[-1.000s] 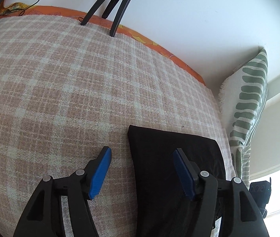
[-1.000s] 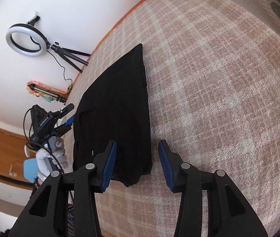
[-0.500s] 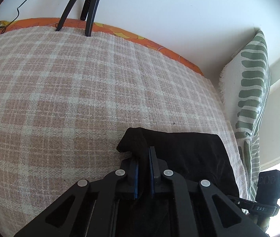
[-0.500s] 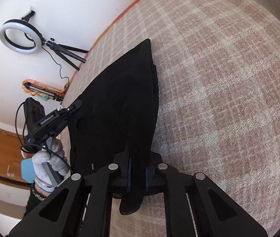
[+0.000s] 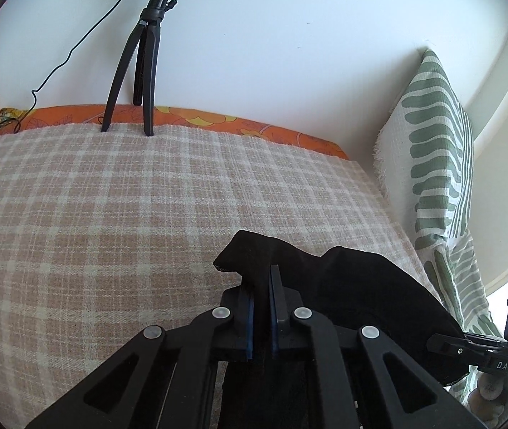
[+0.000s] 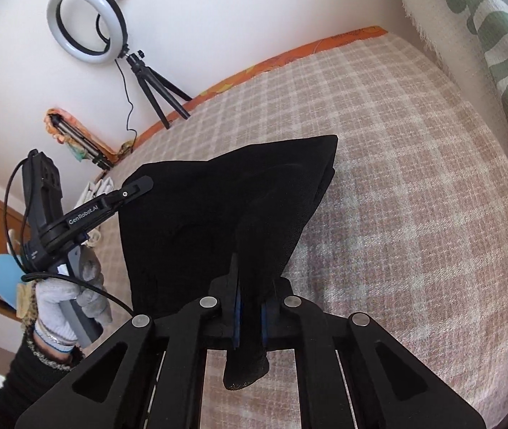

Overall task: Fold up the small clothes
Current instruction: 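Lift the folded black shirt with both tools and carry it onto the white clothes pile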

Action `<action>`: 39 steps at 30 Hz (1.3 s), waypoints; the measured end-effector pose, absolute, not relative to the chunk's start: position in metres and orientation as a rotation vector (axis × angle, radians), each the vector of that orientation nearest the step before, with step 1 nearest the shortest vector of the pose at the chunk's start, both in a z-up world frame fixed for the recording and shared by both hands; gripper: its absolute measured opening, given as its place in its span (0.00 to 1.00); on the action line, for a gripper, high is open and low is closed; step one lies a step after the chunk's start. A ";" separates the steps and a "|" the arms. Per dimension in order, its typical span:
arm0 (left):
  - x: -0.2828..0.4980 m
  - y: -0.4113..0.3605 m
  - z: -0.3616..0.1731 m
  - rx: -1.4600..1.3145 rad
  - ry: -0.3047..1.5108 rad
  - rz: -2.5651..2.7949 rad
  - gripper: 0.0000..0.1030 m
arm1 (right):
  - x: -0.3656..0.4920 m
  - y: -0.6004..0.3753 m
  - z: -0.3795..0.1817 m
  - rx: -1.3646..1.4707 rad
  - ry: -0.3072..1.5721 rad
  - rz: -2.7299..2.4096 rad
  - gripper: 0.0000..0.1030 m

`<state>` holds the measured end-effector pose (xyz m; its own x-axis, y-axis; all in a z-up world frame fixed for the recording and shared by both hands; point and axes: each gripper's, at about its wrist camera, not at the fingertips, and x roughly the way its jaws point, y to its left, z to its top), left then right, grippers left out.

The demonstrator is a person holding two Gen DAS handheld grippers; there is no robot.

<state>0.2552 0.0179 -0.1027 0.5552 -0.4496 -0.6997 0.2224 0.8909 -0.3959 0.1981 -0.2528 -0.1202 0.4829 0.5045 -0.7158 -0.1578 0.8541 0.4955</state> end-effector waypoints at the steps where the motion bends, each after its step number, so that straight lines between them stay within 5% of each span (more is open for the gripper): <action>1: 0.253 0.021 -0.099 -0.277 0.892 -0.404 0.03 | 0.197 -0.249 -0.115 0.383 0.981 0.419 0.06; 16: 0.223 0.138 -0.034 -0.338 0.768 -0.343 0.03 | 0.196 -0.145 -0.068 0.278 0.878 0.513 0.05; 39: 0.213 0.467 0.006 -0.382 0.660 0.008 0.03 | 0.262 0.183 -0.027 0.084 0.815 0.818 0.05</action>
